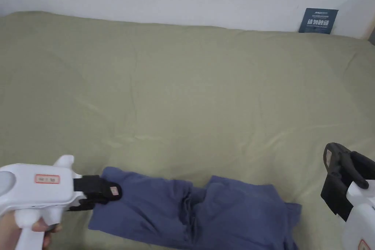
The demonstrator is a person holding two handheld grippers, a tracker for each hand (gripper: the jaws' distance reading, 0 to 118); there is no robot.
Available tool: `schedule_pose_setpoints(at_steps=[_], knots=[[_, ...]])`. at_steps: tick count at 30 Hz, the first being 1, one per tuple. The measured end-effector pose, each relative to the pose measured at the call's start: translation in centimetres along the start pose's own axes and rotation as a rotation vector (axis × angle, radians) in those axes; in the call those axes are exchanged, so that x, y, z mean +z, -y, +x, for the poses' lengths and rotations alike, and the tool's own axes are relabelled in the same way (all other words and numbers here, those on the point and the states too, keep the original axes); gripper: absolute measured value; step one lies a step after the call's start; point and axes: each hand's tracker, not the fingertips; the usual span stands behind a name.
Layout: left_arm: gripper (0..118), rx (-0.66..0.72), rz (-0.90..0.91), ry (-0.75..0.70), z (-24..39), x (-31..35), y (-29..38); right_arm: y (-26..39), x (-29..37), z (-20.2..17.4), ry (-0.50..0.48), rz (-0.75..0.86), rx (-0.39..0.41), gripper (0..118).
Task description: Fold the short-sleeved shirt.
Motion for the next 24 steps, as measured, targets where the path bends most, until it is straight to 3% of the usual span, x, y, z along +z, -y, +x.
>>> schedule_pose_setpoints(at_steps=[5, 9, 18, 24], knots=[[9, -0.049, 0.127, -0.14, 1.0, 7.4, -0.1, -0.6, -0.2, -0.3, -0.024, 0.024, 0.013, 0], [9, -0.121, 0.109, -0.219, 3.9, 8.3, 0.7, -0.6, -0.3, -0.6, -0.038, 0.034, 0.005, 0], [9, -0.312, -0.003, -0.193, 15.0, 1.2, 4.0, 0.0, 0.7, -0.4, -0.035, 0.023, 0.008, 0], [10, -0.499, -0.11, -0.259, 19.8, -7.8, 7.5, 0.3, 0.9, 0.7, -0.012, 0.018, -0.014, 0]])
